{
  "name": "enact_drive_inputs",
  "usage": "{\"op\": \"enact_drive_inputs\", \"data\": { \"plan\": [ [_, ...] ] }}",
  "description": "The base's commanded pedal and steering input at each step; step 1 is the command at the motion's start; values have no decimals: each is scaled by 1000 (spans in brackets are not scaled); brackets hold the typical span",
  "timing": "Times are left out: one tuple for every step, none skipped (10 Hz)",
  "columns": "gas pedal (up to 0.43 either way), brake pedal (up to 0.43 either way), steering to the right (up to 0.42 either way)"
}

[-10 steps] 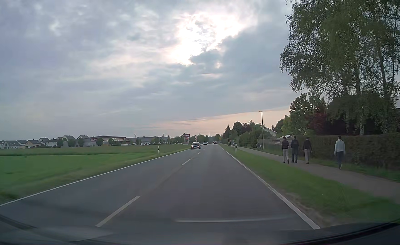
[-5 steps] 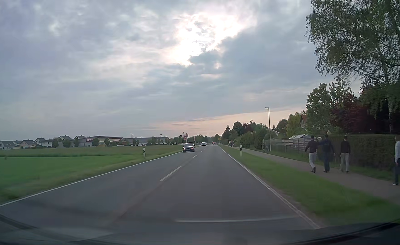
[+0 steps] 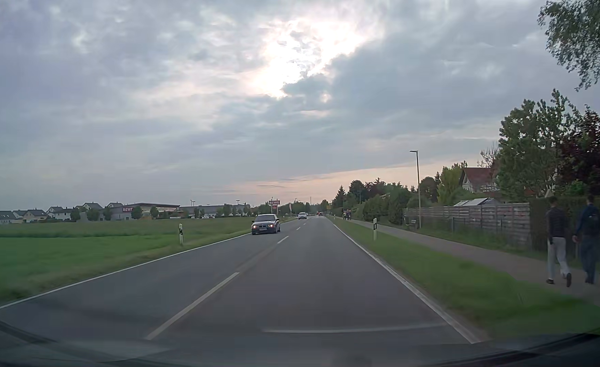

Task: Follow the waypoints while adhering to traffic rules and regulations

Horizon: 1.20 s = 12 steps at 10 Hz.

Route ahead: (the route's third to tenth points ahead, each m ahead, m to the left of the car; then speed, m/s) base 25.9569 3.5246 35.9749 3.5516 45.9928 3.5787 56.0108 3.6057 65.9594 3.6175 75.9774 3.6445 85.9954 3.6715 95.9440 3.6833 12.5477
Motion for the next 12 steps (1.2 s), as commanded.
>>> {"op": "enact_drive_inputs", "data": {
  "plan": [
    [138,0,2],
    [138,0,2],
    [138,0,2],
    [138,0,1],
    [138,0,1],
    [138,0,1],
    [138,0,1],
    [138,0,1],
    [138,0,1],
    [138,0,1],
    [150,0,1],
    [150,0,1]
  ]
}}
